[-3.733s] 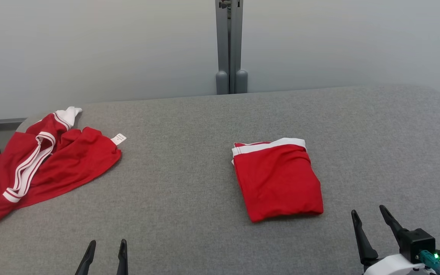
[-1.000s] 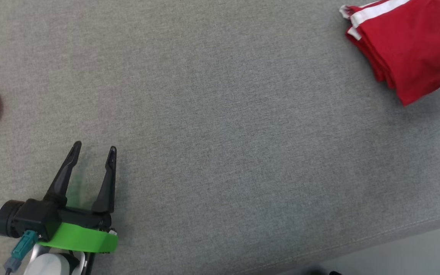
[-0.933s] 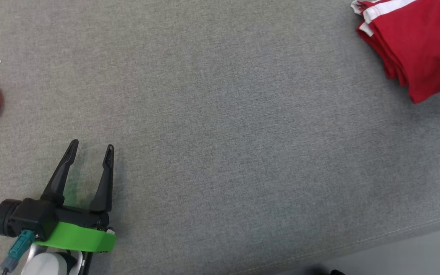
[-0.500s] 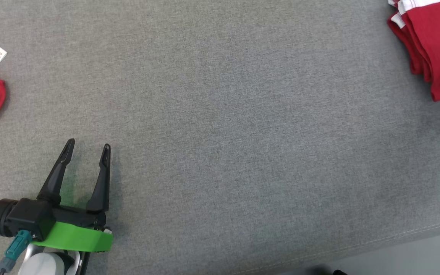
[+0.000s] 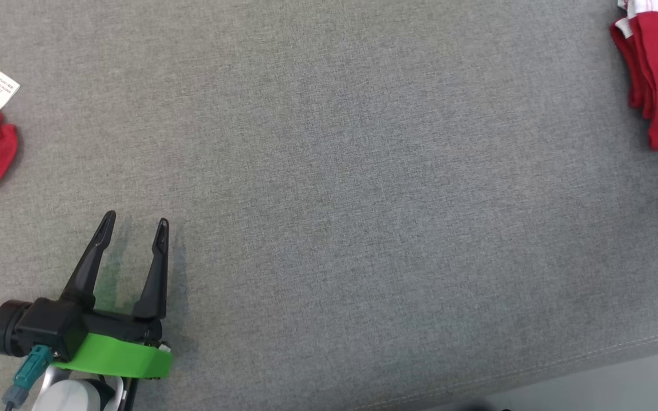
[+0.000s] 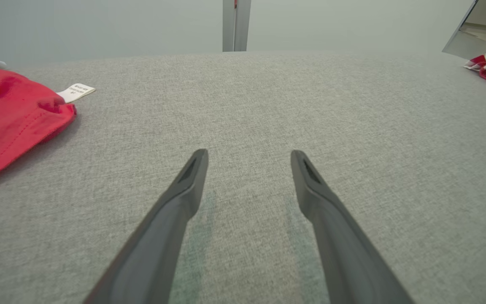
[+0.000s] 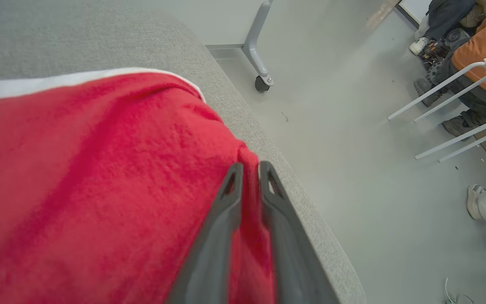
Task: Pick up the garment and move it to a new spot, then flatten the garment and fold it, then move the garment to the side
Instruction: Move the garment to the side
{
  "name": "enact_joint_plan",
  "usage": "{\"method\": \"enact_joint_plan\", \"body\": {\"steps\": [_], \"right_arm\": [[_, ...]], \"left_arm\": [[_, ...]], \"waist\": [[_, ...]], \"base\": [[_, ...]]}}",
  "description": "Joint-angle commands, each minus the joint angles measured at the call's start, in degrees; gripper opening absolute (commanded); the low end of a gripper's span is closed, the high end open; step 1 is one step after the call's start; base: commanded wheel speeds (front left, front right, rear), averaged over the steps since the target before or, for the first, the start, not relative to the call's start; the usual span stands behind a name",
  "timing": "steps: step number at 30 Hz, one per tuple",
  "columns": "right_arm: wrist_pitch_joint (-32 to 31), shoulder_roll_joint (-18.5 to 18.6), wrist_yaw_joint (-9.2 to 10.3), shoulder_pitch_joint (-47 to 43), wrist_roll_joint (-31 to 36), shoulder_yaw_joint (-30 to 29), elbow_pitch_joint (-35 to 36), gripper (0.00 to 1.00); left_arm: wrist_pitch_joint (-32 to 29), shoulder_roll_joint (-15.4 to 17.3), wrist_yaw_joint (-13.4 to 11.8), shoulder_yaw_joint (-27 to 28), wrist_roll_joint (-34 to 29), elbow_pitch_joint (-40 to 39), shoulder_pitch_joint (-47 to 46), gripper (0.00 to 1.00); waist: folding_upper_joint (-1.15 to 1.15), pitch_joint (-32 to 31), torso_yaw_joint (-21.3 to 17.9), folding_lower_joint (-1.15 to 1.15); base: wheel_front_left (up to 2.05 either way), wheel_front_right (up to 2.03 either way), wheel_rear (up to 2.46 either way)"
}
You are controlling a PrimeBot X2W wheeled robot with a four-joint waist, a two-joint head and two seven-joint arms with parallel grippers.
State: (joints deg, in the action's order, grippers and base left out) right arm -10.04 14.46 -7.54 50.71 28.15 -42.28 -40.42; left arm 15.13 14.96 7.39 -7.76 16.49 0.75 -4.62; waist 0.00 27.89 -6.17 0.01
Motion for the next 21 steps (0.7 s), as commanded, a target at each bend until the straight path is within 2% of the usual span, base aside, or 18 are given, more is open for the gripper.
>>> {"method": "enact_joint_plan", "body": {"steps": [1,6,9,15,21], "right_arm": [[0.44,0.41,0.11,-1.10,1.31,-0.42,0.77,1.00],[3.02,1.13,0.11,-2.59,4.36,0.67,1.81,1.00],[6.06,1.21,0.11,-2.24,3.39,3.69,1.82,1.00],[13.45,0.78,0.11,-4.64,-3.23,13.36,0.81,1.00],[18.70,0.26,0.11,-14.01,-13.96,22.89,4.25,1.00]], "left_arm": [[0.00,-0.29,0.20,-0.08,-0.67,0.30,0.64,1.00],[0.00,-1.02,0.20,-0.32,-0.52,1.13,1.30,1.00],[0.00,-2.21,0.20,-0.08,-0.51,1.67,2.12,1.00],[0.00,-5.33,0.19,0.76,-1.27,2.88,4.88,1.00],[0.00,-7.80,0.19,1.80,-2.68,3.97,8.53,1.00]], "waist": [[0.00,-0.58,0.08,-0.01],[0.00,-3.58,0.08,-0.01],[0.00,-6.35,0.27,-0.01],[0.00,-13.58,1.49,-0.01],[0.00,-21.20,5.32,-0.01]], "base": [[0.00,0.00,0.00],[0.00,0.00,0.00],[0.00,0.00,0.00],[0.00,0.00,0.00],[0.00,0.00,0.00]]}}
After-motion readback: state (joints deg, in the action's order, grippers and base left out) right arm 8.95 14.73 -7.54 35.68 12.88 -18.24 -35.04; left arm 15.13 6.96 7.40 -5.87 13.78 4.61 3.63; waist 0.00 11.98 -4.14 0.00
